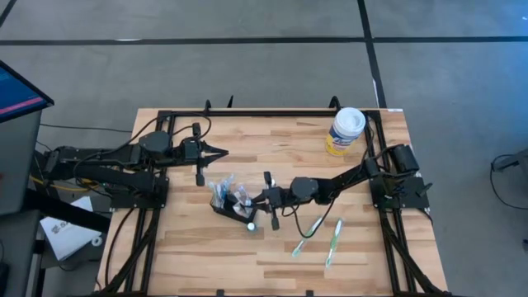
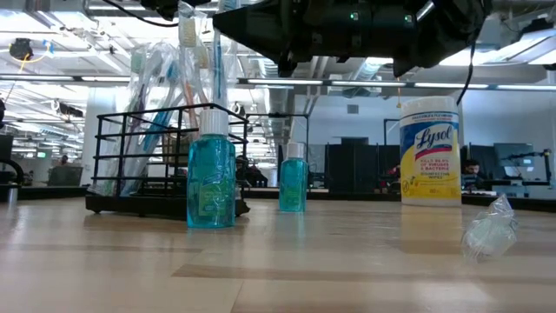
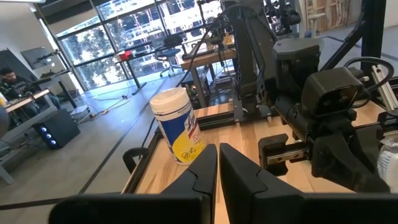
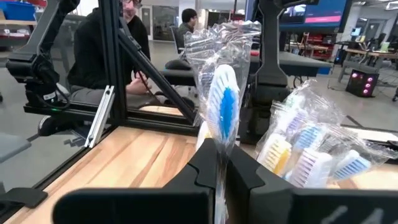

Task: Pick & Place toothbrushing station
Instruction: Put the blue toothbrush into the left compartment of the wire organizer, then put the top blue mouthwash into the middle compartment of the wire organizer

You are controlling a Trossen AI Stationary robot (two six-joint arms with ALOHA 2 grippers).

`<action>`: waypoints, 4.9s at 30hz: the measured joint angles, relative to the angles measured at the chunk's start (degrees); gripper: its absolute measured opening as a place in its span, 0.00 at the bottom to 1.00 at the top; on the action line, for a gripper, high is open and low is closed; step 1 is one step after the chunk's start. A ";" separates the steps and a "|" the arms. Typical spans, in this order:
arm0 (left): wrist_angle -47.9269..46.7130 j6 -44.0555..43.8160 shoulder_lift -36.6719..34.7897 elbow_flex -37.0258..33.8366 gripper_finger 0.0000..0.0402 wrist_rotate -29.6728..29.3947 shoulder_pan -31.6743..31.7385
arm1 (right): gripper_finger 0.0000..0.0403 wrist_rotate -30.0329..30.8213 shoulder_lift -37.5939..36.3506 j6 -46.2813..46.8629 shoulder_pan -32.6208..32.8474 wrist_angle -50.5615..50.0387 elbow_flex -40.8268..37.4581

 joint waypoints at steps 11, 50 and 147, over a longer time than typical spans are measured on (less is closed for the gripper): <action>-0.02 0.00 0.00 0.00 0.03 0.00 0.00 | 0.05 -0.62 0.00 -0.50 0.00 -2.36 0.02; -0.15 0.00 -0.02 0.00 0.03 0.00 0.00 | 0.24 -0.52 2.44 -1.99 -0.74 -3.69 -0.83; -0.46 0.00 0.00 0.00 0.03 0.00 0.00 | 0.29 11.04 -5.62 18.66 -7.57 -24.16 -15.15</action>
